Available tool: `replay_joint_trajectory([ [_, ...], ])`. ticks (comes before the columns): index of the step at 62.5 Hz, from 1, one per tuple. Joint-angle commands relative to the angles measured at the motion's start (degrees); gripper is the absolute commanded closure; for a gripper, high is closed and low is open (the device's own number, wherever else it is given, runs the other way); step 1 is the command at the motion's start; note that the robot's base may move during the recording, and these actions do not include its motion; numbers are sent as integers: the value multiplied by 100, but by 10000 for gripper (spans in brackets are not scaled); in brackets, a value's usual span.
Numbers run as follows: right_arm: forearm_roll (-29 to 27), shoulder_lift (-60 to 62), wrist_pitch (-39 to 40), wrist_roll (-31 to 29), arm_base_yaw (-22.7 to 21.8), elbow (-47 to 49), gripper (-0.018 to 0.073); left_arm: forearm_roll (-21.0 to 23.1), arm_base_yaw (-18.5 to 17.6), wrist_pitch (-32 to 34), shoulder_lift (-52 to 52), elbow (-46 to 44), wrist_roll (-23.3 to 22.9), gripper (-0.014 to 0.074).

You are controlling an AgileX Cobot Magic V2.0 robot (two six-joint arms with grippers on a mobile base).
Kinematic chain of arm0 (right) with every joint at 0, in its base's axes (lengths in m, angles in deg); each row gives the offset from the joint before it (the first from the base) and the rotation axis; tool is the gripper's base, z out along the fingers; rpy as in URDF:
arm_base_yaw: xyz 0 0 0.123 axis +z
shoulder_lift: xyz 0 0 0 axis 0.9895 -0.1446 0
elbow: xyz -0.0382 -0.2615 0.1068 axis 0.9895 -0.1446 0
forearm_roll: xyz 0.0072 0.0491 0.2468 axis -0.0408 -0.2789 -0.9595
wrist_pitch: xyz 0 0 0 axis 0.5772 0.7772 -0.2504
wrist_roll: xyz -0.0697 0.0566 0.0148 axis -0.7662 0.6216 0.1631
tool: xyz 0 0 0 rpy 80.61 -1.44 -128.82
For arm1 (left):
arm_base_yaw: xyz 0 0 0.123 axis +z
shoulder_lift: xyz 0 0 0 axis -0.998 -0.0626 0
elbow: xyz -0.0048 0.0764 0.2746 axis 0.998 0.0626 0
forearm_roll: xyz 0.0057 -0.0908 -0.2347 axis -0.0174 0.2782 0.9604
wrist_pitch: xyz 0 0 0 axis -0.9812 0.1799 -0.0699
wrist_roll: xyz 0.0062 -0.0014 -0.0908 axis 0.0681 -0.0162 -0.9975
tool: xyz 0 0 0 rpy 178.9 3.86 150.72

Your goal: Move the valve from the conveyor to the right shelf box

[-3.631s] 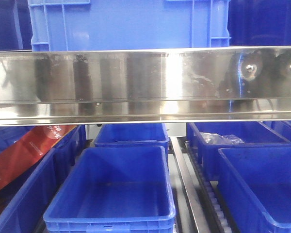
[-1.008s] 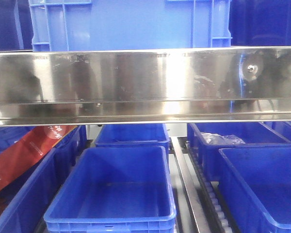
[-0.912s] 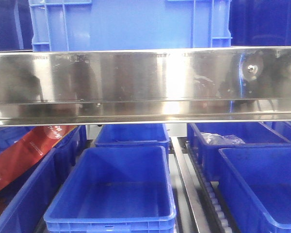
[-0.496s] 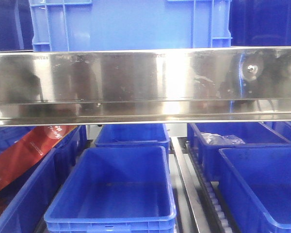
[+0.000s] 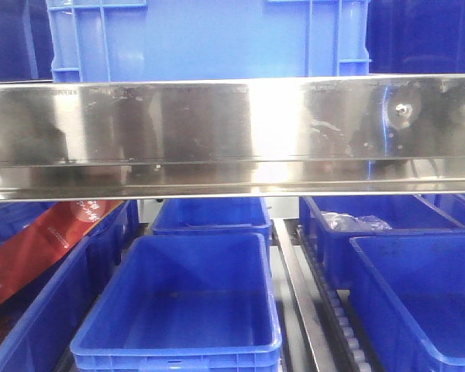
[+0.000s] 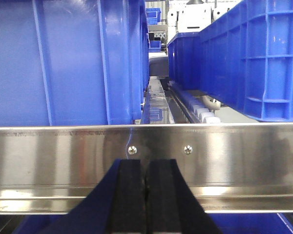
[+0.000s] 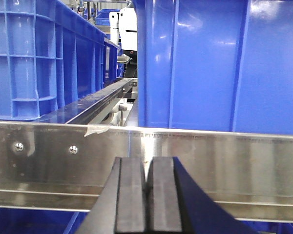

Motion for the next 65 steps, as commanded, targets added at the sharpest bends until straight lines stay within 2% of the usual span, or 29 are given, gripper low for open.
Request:
replay_joint_trajectory([
  [1,21,19,89,-30,-36,0,727,30,10,110,34,-11,-66,707],
  [65,21,19,89,-30,-36,0,727,30,10,110,34,-11,-66,707],
])
